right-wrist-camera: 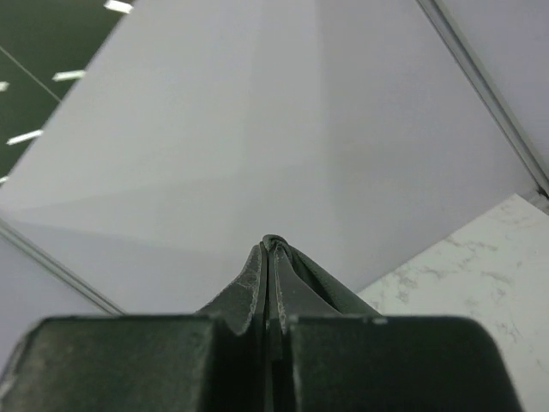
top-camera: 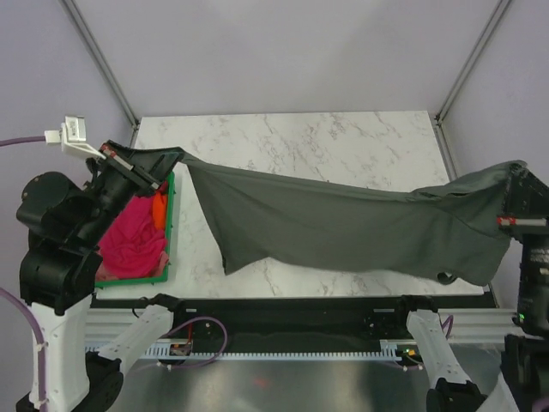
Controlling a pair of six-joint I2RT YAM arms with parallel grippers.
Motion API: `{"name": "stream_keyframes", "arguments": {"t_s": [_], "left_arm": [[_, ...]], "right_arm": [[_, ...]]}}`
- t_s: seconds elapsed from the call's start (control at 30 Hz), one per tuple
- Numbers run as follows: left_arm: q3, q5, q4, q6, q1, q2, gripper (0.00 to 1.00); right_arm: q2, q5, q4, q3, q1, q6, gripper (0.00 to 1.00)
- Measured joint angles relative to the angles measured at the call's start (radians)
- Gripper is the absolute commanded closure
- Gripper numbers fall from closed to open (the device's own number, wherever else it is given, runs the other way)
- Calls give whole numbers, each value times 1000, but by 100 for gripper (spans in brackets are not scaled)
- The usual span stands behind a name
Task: Fold and stack the t-shirts
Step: Flatten the tshirt out
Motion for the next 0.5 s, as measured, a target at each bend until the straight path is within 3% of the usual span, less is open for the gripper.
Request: {"name": "stream_keyframes", "arguments": {"t_s": [0.27, 0.5], "left_arm": [[-5, -94, -20, 71, 0, 232, 98], [121, -101, -6, 79, 62, 537, 98]], "right_arm": [[216, -50, 172, -300, 0, -26, 100], [502, -78, 352, -306, 0, -86, 100]]}}
